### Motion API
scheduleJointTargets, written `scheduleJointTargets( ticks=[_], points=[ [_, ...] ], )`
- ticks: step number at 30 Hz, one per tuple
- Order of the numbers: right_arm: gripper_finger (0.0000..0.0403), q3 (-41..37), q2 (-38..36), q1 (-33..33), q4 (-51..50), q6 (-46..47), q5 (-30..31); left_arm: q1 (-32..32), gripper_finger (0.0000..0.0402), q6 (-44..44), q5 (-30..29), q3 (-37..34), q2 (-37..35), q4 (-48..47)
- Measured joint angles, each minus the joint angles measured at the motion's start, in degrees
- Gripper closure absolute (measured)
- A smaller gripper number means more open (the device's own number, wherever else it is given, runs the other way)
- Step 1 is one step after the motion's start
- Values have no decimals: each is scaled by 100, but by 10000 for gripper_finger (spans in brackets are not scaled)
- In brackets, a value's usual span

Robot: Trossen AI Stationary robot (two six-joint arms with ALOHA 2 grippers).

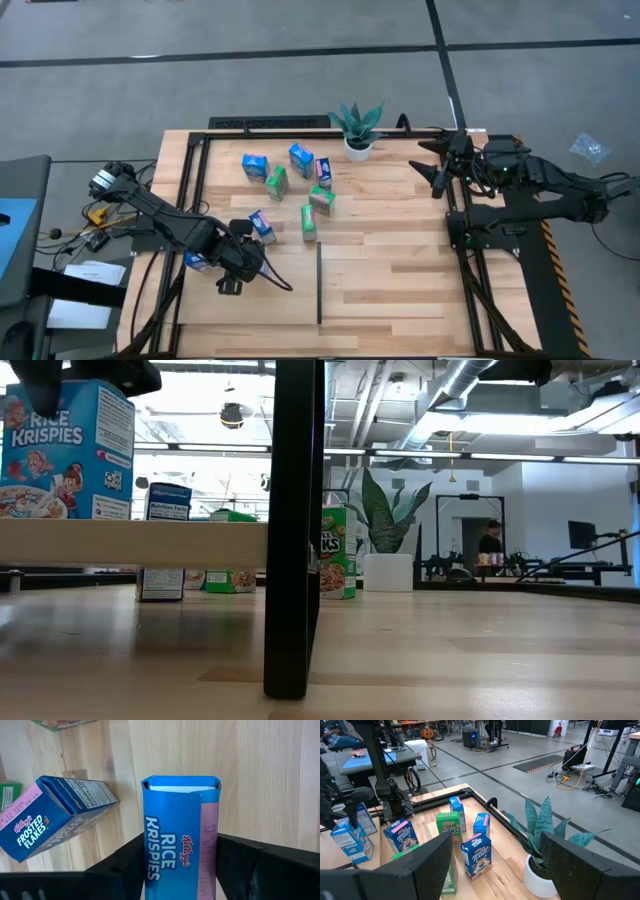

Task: Stack cereal on shelf
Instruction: Put the bottom light blue cereal box on the shelf, then put the left green cereal box on the shelf

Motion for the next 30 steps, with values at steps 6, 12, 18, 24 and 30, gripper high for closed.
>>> scheduleJointTargets(
  ticks=[6, 12, 18, 24, 30],
  points=[
    [81, 0, -1, -2, 0, 0, 0, 13, 156, -67, 29, 0, 0, 1],
    [81, 0, -1, 0, 1, -2, 0, 18, 88, -286, 136, 5, 0, -24],
    [81, 0, 0, 0, 0, -6, 0, 47, 78, -393, 108, 368, 4, -405],
    [81, 0, 0, 0, 0, -17, 0, 127, 78, -359, 6, 1109, 4, -1100],
    [81, 0, 0, 0, 0, -13, 1, 478, 78, -456, -516, 1900, 2, -1823]
  ],
)
